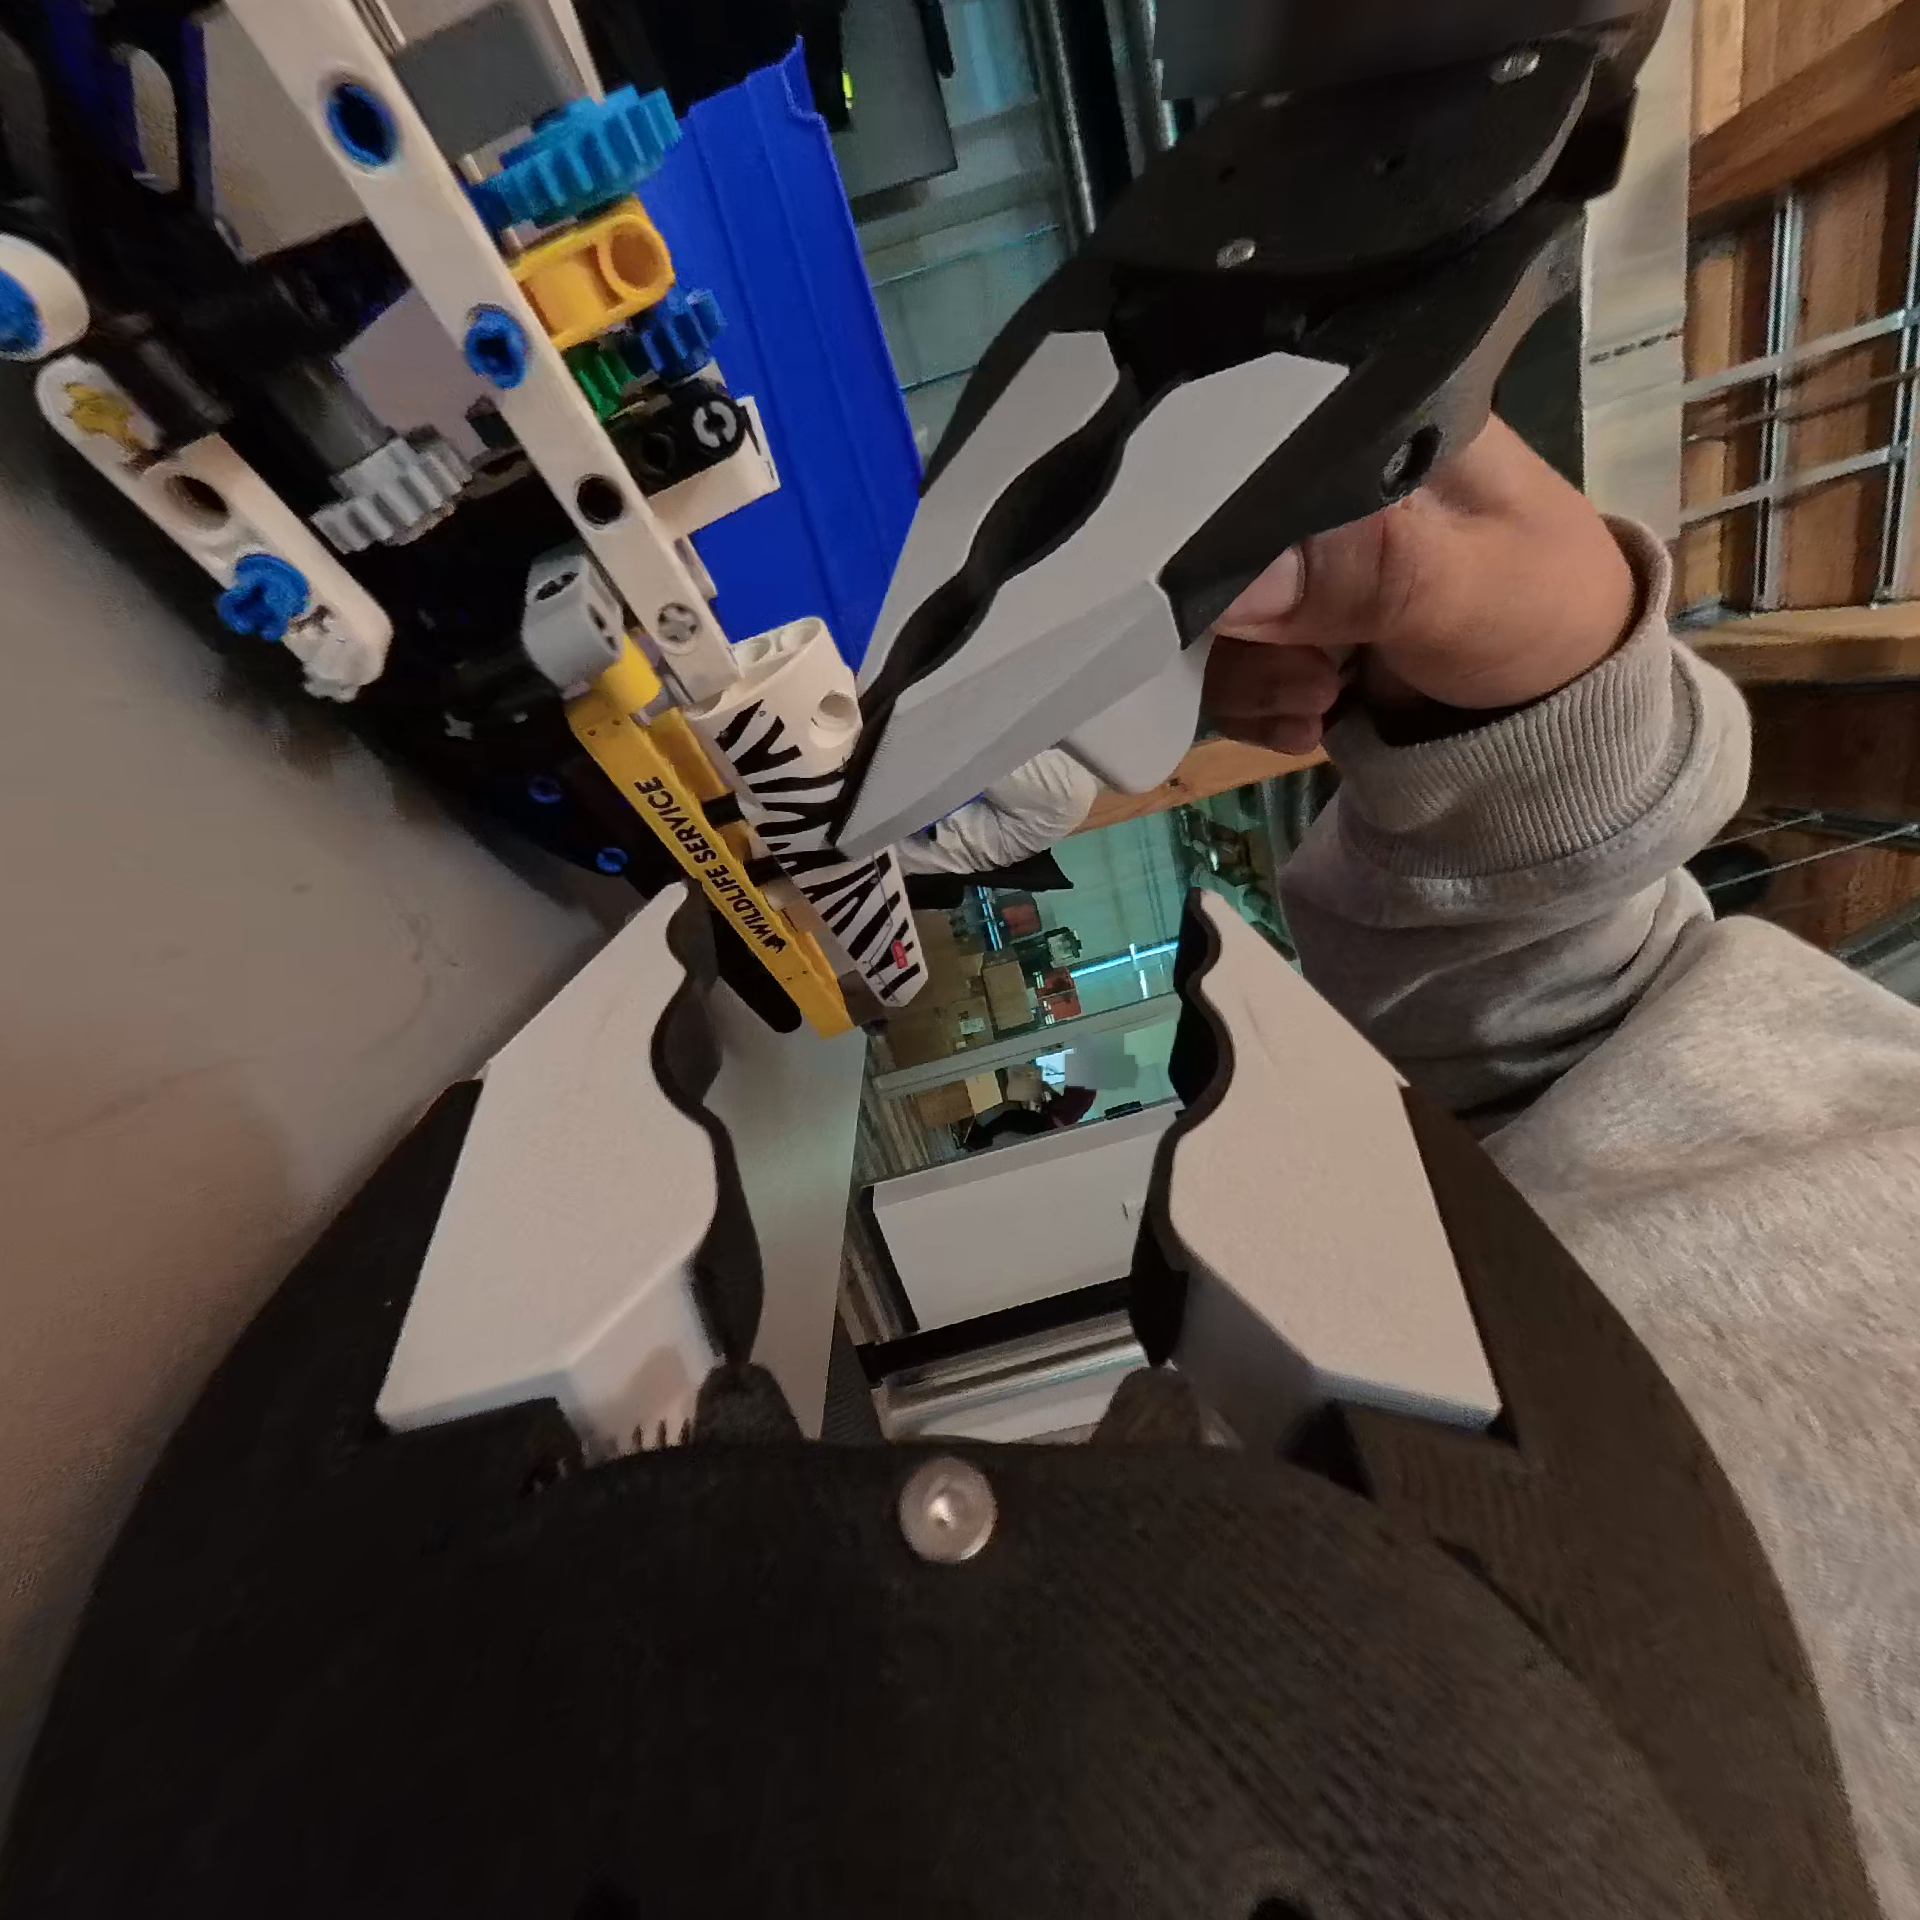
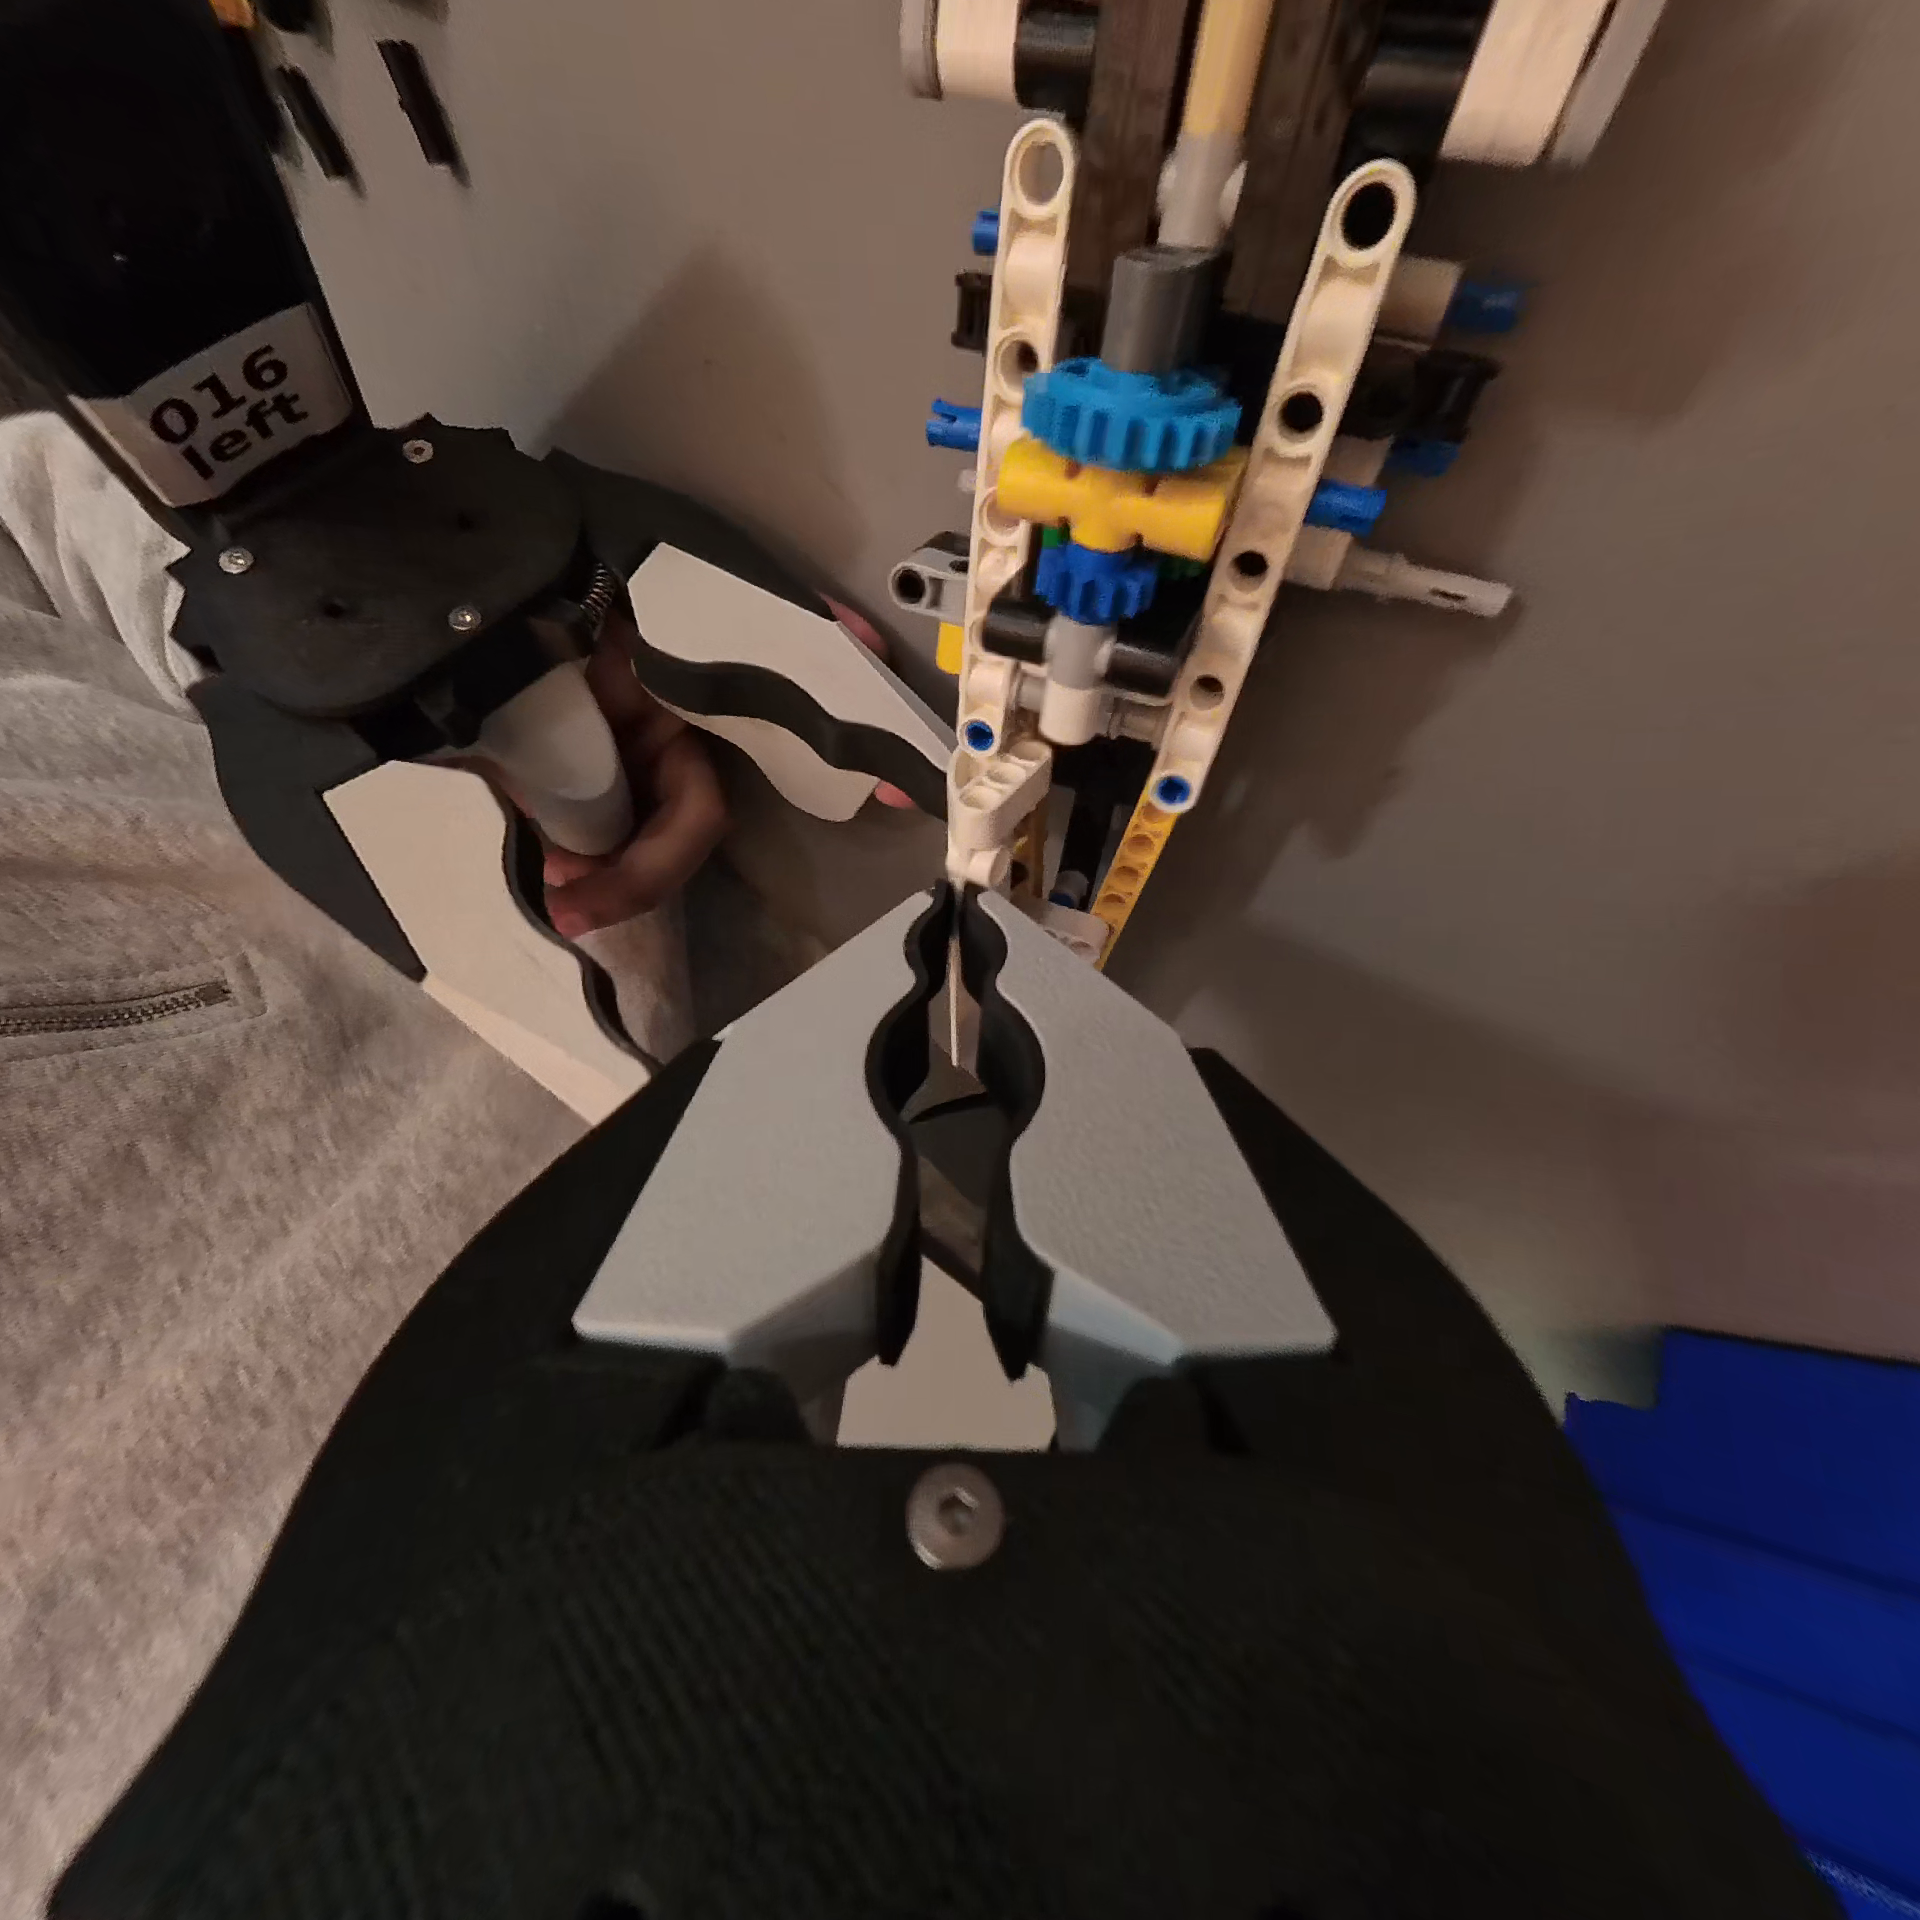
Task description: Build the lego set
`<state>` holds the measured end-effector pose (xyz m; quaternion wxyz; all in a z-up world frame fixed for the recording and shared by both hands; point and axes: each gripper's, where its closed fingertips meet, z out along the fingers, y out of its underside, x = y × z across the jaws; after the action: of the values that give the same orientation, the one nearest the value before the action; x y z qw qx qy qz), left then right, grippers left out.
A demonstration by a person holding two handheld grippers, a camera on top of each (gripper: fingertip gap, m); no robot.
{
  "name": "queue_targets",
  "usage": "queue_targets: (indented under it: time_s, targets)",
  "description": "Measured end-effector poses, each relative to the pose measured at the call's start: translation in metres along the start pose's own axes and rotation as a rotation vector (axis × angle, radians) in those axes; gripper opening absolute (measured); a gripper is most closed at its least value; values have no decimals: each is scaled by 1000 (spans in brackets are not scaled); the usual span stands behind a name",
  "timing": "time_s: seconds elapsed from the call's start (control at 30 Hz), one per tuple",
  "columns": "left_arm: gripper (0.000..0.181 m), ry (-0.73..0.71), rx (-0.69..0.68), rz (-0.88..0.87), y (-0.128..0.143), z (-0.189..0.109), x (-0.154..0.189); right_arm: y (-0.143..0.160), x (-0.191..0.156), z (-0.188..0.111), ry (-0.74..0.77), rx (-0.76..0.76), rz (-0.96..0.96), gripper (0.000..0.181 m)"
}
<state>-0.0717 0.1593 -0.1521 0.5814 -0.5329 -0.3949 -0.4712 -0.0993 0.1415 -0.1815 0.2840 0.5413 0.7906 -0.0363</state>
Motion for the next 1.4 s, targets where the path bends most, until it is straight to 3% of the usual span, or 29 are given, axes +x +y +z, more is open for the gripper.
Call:
queue_targets:
  time_s: [0.87,1.4]
  targets:
    - [92,-30,-2,36,2,1,-2,-2,1,3,40,26,-27,0]
    - [84,-37,-2,37,2,1,-2,1,1,-1,70,1,-34,0]
